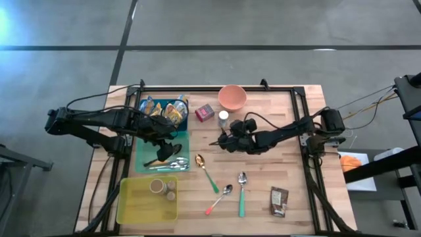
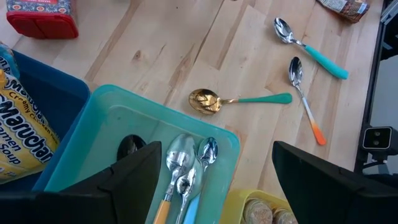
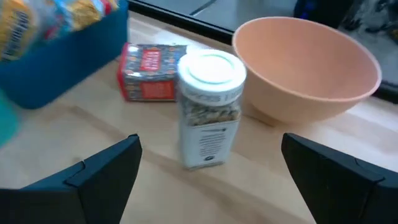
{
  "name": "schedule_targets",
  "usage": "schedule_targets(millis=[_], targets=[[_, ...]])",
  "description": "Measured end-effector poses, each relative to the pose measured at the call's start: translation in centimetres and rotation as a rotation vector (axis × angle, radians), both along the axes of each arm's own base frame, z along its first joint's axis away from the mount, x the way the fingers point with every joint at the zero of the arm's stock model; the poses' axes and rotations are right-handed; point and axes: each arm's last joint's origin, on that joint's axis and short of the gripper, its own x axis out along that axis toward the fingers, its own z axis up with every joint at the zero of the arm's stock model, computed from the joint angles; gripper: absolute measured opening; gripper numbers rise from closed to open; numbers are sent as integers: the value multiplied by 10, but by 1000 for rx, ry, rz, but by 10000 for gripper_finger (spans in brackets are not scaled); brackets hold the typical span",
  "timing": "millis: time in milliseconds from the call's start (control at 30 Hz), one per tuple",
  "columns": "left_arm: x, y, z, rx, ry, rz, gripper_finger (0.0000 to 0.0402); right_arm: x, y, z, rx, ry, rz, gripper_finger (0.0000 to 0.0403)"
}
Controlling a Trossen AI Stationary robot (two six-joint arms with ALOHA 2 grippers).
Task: Pick & Place Food Item
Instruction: Put the white seasoning bottle into the yellow bin
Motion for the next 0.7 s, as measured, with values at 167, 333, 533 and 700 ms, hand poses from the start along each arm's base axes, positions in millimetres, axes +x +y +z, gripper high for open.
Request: schedule_targets(millis=[167, 333, 533, 700], targets=[[0, 0, 0, 0, 0, 0, 312, 6, -6, -2, 9, 18, 9, 384], [0, 0, 0, 0, 0, 0, 312, 11, -13, -11, 76, 48, 41, 384], [0, 0, 0, -11, 0, 16, 312, 13, -21, -17, 115, 60, 42, 384], [0, 0, 0, -15, 0, 22, 312, 15, -27, -15, 103, 37, 40, 384]])
